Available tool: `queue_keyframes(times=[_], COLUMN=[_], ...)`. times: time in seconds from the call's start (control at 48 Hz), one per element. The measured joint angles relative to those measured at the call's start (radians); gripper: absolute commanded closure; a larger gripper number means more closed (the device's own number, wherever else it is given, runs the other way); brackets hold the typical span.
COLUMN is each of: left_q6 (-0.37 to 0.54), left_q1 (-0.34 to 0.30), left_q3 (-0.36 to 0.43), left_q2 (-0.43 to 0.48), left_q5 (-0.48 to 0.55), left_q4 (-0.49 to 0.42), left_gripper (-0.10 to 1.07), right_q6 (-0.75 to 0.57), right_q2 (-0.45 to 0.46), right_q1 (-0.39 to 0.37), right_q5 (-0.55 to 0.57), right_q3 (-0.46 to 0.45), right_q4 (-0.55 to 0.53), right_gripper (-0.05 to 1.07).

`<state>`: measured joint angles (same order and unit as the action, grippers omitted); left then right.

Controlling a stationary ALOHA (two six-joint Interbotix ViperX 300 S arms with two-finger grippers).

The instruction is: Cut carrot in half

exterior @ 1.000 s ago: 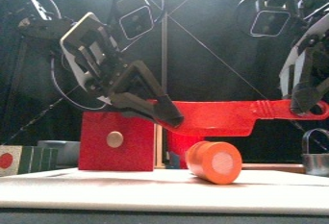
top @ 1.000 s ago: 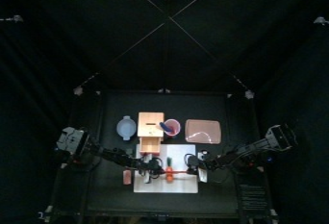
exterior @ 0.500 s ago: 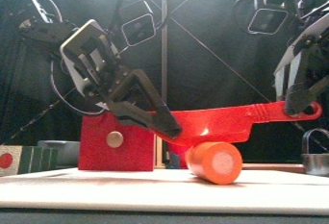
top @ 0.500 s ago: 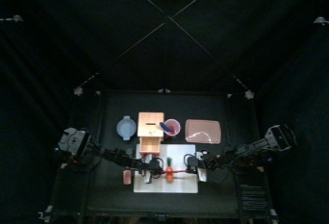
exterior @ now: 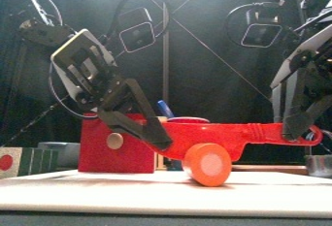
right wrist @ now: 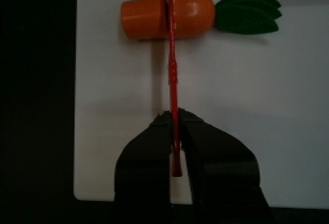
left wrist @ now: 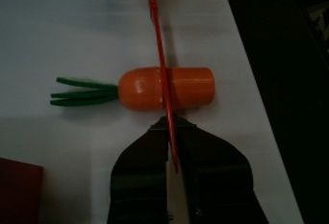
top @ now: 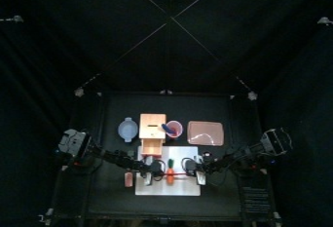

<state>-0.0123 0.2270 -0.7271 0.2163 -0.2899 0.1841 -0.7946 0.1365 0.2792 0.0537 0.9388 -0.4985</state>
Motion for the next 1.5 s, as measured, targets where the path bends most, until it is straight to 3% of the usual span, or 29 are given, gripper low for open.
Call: queue_keyframes(times=[1.083,1.5], left_q6=[-0.002,-0.003], left_q1=[-0.003,-0.008], left_q3=[-0.026,-0.018], left_q2=[0.003,-0.017], left_q5=[0.003,0.012], left_q4=[0.002,-0.006], left_gripper=[0.56,0.56], right_q6=[0.002,0.003], right_q2=[-0.046,-0.04], right_q1=[-0.009,0.006], right_q5=[-0.003,0.135], right_q3=[-0.025,-0.066], right_q4=[-0.023,-0.029], right_gripper=[0.67,0.67])
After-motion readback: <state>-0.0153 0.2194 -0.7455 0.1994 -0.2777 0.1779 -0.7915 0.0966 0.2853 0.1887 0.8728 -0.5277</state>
